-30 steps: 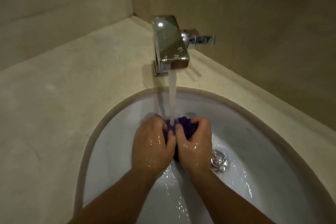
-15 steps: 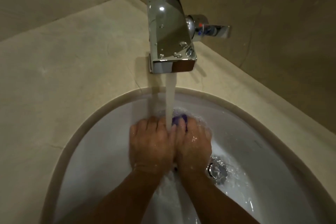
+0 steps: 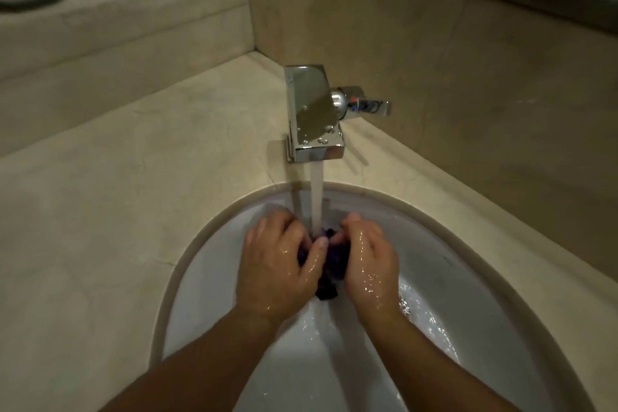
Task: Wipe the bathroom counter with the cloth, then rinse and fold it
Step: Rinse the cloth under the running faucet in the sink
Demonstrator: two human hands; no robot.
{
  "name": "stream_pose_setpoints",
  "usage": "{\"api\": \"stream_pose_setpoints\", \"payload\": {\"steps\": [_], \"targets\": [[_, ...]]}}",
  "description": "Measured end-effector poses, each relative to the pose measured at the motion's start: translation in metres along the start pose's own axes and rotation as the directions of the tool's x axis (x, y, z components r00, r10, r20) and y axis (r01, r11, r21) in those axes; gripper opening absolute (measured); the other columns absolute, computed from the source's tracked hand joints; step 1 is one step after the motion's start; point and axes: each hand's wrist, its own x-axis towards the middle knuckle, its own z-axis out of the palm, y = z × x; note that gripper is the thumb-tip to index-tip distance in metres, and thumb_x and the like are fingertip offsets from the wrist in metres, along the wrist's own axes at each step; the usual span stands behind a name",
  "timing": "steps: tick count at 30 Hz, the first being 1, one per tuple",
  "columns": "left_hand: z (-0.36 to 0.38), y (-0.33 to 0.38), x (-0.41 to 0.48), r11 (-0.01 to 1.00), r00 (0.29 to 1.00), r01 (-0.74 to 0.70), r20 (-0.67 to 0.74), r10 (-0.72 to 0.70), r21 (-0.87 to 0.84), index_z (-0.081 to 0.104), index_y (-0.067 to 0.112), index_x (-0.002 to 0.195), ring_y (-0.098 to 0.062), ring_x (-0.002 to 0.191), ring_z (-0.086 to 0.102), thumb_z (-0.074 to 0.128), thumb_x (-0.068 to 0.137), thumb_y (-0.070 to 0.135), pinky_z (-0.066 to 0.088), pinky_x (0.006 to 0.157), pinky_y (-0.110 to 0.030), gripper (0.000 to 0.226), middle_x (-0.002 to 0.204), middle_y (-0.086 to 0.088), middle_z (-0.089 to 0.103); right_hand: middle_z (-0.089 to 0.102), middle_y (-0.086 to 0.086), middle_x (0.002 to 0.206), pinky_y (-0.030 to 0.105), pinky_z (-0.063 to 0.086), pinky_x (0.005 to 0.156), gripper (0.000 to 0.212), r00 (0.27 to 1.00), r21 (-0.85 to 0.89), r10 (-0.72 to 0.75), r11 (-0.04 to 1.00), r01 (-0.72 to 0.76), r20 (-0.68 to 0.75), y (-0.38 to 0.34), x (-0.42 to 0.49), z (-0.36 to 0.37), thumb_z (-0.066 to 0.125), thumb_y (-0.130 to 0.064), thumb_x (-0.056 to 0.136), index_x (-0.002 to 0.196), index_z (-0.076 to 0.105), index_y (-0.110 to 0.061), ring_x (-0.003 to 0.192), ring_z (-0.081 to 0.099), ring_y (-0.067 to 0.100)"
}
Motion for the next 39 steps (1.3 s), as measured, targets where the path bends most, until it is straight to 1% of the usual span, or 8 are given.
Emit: {"api": "stream_pose_setpoints", "payload": {"steps": [4,7,11,18,24,28,34,39], "targets": [[0.016,-0.006,-0.019,0.998,0.996,0.019,0.085,-0.025,0.066,0.052,0.023,0.078,-0.017,0.081,0.053,0.049,0.093,0.035,0.048,0.078,-0.037,0.020,0.087,0.003,0.056,0.059,-0.017,0.092,0.034,0.046,0.080,0.017,0.996,-0.345,-0.072,0.935,0.083,0.043,0.038,-0.015,0.008,0.051,-0.043,0.092,0.089,0.060,-0.030,0.088,0.057,0.008],[0.029,-0.014,-0.025,0.999,0.997,-0.026,0.077,0.025,0.024,0.061,0.023,0.096,-0.014,0.084,0.057,0.045,0.098,0.029,0.048,0.083,-0.035,0.018,0.091,0.005,0.063,0.061,-0.022,0.102,0.029,0.042,0.087,0.032,0.984,-0.509,-0.171,0.844,0.170,0.046,0.060,-0.017,0.016,0.040,-0.043,0.095,0.117,0.062,-0.032,0.094,0.055,0.002],[0.040,-0.022,-0.014,0.972,0.996,-0.088,0.046,0.080,0.216,0.066,0.020,0.080,-0.023,0.074,0.059,0.043,0.094,0.030,0.042,0.075,-0.038,0.029,0.076,-0.001,0.065,0.065,-0.010,0.093,0.036,0.039,0.074,0.019,0.941,-0.754,-0.302,0.579,0.310,0.155,0.077,-0.001,0.021,0.046,-0.036,0.091,0.094,0.064,-0.031,0.089,0.058,0.017],[0.058,-0.021,-0.010,0.910,0.999,0.021,0.018,-0.031,0.413,0.065,0.012,0.085,-0.031,0.073,0.058,0.050,0.092,0.037,0.045,0.072,-0.043,0.029,0.077,-0.009,0.063,0.065,-0.002,0.074,0.040,0.054,0.071,0.028,0.914,-0.816,-0.347,0.452,0.361,0.213,0.074,0.021,0.023,0.041,-0.032,0.087,0.077,0.065,-0.021,0.071,0.064,0.023],[0.051,-0.010,-0.004,0.937,0.996,0.063,0.036,-0.080,0.342,0.068,0.013,0.082,-0.029,0.075,0.062,0.037,0.098,0.042,0.047,0.072,-0.039,0.045,0.076,-0.007,0.067,0.065,-0.001,0.075,0.045,0.051,0.073,0.035,0.969,-0.776,-0.176,0.581,0.244,0.173,0.064,0.021,0.024,0.035,-0.035,0.091,0.079,0.065,-0.020,0.073,0.063,0.027],[0.034,-0.006,0.000,0.983,0.990,0.130,0.041,-0.136,0.131,0.065,0.021,0.077,-0.026,0.071,0.059,0.041,0.091,0.037,0.042,0.069,-0.037,0.032,0.074,0.000,0.064,0.061,-0.002,0.079,0.039,0.047,0.074,0.044,0.988,-0.500,-0.135,0.852,0.154,0.075,0.051,0.018,0.025,0.032,-0.046,0.095,0.077,0.062,-0.019,0.080,0.058,0.024],[-0.006,0.015,0.013,0.942,0.981,0.119,-0.109,-0.161,-0.315,0.060,0.023,0.076,-0.012,0.082,0.053,0.046,0.093,0.037,0.042,0.075,-0.021,0.026,0.083,0.008,0.055,0.053,-0.006,0.089,0.015,0.040,0.069,0.024,0.983,-0.127,-0.165,0.980,0.153,-0.085,0.004,-0.002,0.033,0.047,-0.035,0.094,0.079,0.057,-0.019,0.079,0.054,0.005],[0.003,-0.010,0.004,0.997,0.995,0.044,-0.088,-0.049,-0.062,0.071,0.011,0.081,-0.016,0.087,0.055,0.048,0.094,0.036,0.050,0.078,-0.040,0.037,0.092,0.001,0.061,0.050,-0.010,0.102,0.026,0.044,0.082,0.022,0.961,-0.203,-0.266,0.948,0.247,-0.077,0.024,-0.014,0.024,0.049,-0.038,0.094,0.087,0.055,-0.018,0.095,0.053,0.011]]}}
